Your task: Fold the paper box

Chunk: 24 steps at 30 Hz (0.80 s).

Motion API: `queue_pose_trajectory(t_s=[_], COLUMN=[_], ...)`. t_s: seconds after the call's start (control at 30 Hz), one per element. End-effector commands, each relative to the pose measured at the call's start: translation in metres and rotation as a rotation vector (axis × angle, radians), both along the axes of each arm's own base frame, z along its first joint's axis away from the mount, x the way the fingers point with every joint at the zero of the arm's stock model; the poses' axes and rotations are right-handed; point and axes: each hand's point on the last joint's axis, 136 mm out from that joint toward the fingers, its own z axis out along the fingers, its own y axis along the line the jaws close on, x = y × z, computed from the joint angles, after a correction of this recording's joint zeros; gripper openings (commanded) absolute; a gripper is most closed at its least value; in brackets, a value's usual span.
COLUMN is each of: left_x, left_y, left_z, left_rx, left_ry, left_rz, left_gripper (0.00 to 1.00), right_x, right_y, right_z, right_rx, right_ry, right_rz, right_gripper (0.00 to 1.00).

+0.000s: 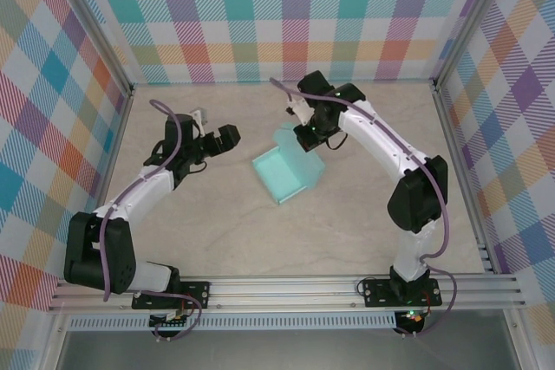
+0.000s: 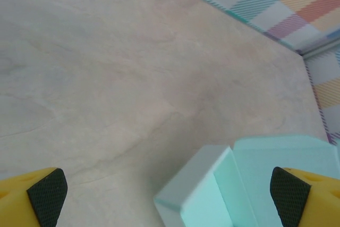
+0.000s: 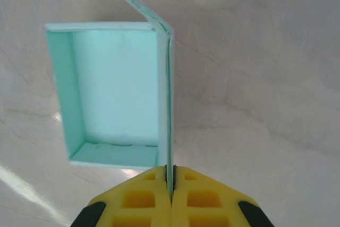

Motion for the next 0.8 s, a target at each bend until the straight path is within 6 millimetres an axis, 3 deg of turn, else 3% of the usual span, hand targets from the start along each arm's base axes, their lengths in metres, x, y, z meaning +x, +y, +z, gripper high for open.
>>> queue_pose_trajectory(t_s=[0.0, 0.17, 0.33, 0.67, 0.77], left_x=[-0.002, -0.01, -0.025, -0.034, -0.04], left_y=[-0.001, -0.01, -0.018, -0.012, -0.017], left_z=[-0.003, -0.022, -0.034, -0.022, -0.019], left_rx=[-0.065, -0.11, -0.139, -0.065, -0.022], left_ry=[0.04, 0.071, 0.054, -0.072, -0.138], left_rz=[-0.009, -0.048, -0.077, -0.082, -0.121], left_gripper=[1.0, 1.0, 0.99, 0.99, 0.99], right_x=[-0.008, 0.014, 0.035, 0.034, 0.034], right_y=[0.003, 0.008, 0.025, 0.048, 0.052], right_z=[-0.007, -0.025, -0.017, 0.0, 0.003], right_rx=[-0.183, -0.354, -0.461, -0.5, -0.495], right_ry=[-0.154, -0.301, -0.401, -0.486, -0.498], right_rz=[0.419, 0.615, 0.671, 0.766, 0.768], right_gripper=[0.06, 0.05, 0.06, 0.11, 0.21])
